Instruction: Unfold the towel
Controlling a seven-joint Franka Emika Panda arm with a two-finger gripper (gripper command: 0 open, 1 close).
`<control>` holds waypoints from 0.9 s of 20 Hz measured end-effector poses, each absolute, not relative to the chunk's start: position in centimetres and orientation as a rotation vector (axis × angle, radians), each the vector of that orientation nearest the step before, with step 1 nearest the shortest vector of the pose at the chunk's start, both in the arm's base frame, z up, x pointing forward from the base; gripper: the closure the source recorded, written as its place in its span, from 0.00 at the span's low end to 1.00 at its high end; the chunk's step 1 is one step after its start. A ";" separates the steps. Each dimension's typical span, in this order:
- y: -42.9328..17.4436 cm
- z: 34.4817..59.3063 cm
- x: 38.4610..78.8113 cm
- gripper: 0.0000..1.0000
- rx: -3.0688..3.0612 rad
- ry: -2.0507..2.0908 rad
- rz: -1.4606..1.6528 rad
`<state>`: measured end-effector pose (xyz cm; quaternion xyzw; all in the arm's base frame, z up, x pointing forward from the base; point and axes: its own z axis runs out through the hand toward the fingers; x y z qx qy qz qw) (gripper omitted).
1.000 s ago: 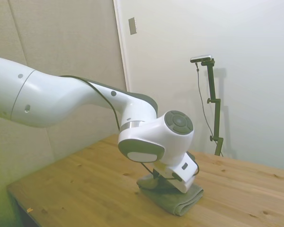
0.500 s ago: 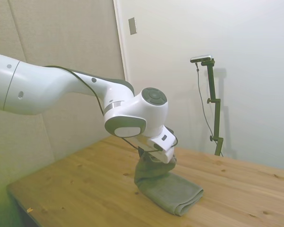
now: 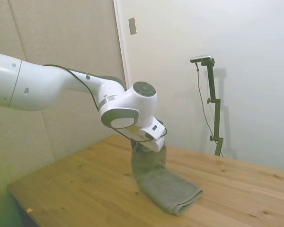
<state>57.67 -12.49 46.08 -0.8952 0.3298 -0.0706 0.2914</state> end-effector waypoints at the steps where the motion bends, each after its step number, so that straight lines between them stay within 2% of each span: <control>1: -11.6 45.8 58.2 1.00 -2.392 0.874 -0.179; 2: -10.7 45.5 58.7 0.00 -2.398 0.870 -0.170; 9: -8.3 42.8 60.6 0.00 -2.429 0.859 -0.099; 18: -6.4 43.4 61.2 0.00 -2.436 0.816 -0.102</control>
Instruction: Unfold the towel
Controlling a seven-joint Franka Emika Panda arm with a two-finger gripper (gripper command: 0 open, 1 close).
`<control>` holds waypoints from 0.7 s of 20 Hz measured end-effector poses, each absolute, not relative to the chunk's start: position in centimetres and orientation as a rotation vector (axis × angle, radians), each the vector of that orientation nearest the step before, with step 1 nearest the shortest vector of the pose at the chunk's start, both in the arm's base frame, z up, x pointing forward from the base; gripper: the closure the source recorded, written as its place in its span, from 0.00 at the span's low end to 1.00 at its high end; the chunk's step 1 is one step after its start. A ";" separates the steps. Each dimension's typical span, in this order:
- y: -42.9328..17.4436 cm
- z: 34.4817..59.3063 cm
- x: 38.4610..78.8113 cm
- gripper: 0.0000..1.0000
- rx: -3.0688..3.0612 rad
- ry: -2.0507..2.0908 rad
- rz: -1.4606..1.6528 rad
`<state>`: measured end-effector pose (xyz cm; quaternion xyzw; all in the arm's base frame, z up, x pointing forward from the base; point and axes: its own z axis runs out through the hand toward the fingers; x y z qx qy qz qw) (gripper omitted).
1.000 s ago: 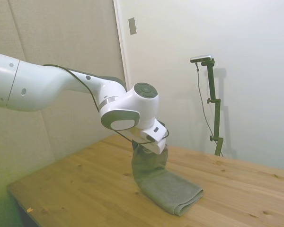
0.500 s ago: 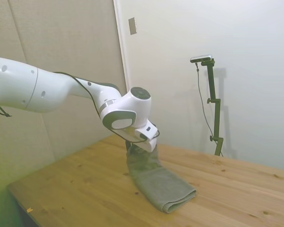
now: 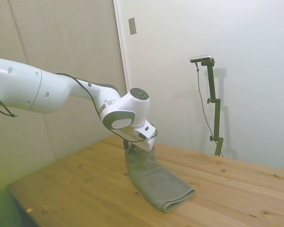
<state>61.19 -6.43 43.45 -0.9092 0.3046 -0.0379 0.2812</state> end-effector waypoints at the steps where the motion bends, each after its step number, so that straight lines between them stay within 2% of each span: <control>1: -6.2 43.6 61.3 0.00 -2.437 0.812 -0.103; 7: -5.7 44.2 61.1 0.00 -2.482 0.835 -0.099; 14: -5.2 46.0 59.0 0.00 -2.715 1.164 -0.171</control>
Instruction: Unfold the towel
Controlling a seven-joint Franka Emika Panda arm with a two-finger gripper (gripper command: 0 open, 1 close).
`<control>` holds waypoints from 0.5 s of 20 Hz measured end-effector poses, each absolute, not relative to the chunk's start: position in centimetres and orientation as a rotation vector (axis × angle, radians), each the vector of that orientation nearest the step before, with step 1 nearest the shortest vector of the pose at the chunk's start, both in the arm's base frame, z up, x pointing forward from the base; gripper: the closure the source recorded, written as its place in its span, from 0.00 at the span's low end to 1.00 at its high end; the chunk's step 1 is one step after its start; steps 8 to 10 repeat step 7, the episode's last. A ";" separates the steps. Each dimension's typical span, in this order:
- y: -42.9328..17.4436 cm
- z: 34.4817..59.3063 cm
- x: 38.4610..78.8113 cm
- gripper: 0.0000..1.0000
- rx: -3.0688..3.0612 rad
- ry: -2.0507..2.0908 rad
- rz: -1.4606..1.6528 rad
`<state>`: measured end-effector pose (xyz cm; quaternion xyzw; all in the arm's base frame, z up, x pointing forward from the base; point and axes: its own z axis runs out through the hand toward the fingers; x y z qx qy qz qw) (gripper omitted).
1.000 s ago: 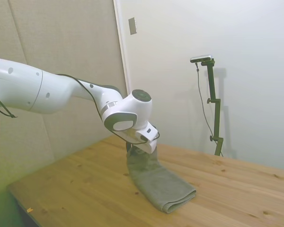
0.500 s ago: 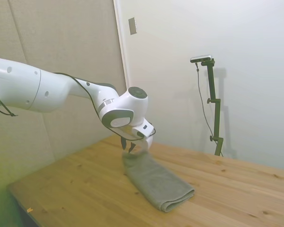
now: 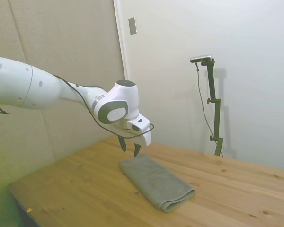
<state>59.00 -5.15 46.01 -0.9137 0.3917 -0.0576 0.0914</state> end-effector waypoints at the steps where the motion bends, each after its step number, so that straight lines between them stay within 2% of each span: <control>1: -5.0 46.5 58.4 0.00 -2.737 1.224 -0.186; 4: -4.4 47.8 55.8 0.00 -2.780 1.425 -0.206; 7: -2.8 49.3 51.5 0.00 -2.813 1.565 -0.166; 10: -2.8 49.3 51.5 0.00 -2.813 1.565 -0.166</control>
